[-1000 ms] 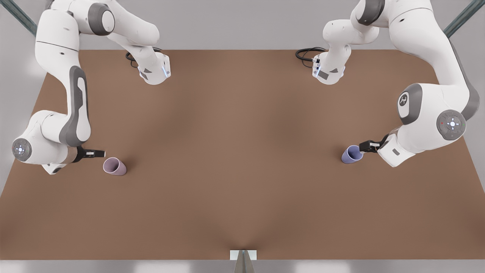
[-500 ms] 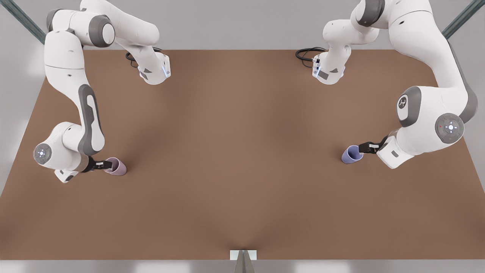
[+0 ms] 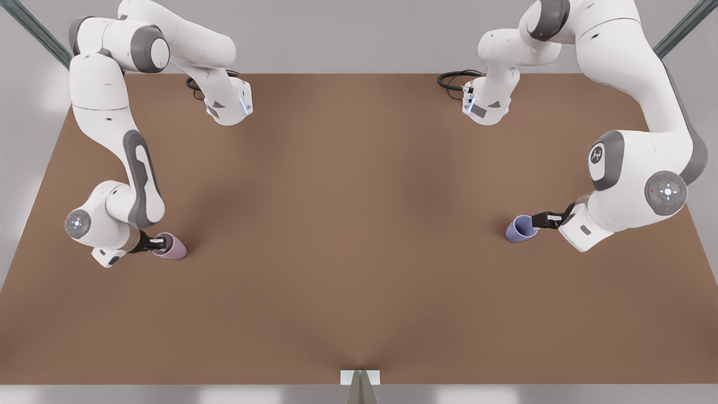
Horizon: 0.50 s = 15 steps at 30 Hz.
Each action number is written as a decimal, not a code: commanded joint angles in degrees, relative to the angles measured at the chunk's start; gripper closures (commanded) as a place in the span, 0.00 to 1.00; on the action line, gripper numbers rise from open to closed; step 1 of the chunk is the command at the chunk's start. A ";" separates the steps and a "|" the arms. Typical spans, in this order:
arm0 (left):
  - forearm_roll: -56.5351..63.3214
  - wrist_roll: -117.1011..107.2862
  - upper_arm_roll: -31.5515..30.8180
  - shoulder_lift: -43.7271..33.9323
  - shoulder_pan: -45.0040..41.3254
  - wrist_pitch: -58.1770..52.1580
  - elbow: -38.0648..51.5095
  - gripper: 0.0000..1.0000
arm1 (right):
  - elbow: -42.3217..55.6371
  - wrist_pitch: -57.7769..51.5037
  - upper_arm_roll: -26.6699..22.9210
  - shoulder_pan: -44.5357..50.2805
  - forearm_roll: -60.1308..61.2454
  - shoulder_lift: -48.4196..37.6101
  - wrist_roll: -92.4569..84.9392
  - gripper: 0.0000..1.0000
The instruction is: Stack the cups, with the pink cup at the bottom and the purple cup at the top
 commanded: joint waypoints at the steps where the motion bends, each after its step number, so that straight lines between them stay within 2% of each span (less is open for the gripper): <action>1: 0.03 -0.05 -0.01 -0.04 0.00 -0.03 0.00 0.00 | 0.00 0.38 0.04 0.00 0.44 0.00 -2.53 0.61; 3: 0.03 -0.05 -0.01 0.31 0.00 -0.03 0.09 0.00 | 0.18 0.21 0.12 0.08 0.35 -0.35 -2.53 0.78; 7: 0.03 -0.05 -0.01 0.22 0.00 -0.11 0.09 0.00 | 0.70 -1.29 1.35 0.08 0.26 -1.58 -1.57 0.79; 9: 0.03 0.04 -0.01 0.13 -0.09 -0.55 0.09 0.00 | 0.62 -4.97 1.79 1.05 -0.18 -5.54 0.98 0.79; 10: 0.03 -0.05 -0.01 0.13 -0.09 -0.55 0.09 0.00 | 1.84 -8.14 4.16 1.14 -0.53 -7.12 3.35 0.79; 12: 0.03 0.04 -0.01 0.13 0.00 -0.47 0.09 0.00 | 6.15 -15.44 4.34 8.25 -0.09 -8.09 16.00 0.79; 15: 0.03 0.65 0.87 0.31 0.09 0.06 0.09 0.00 | 13.52 -16.76 4.34 24.15 1.31 -5.20 42.95 0.79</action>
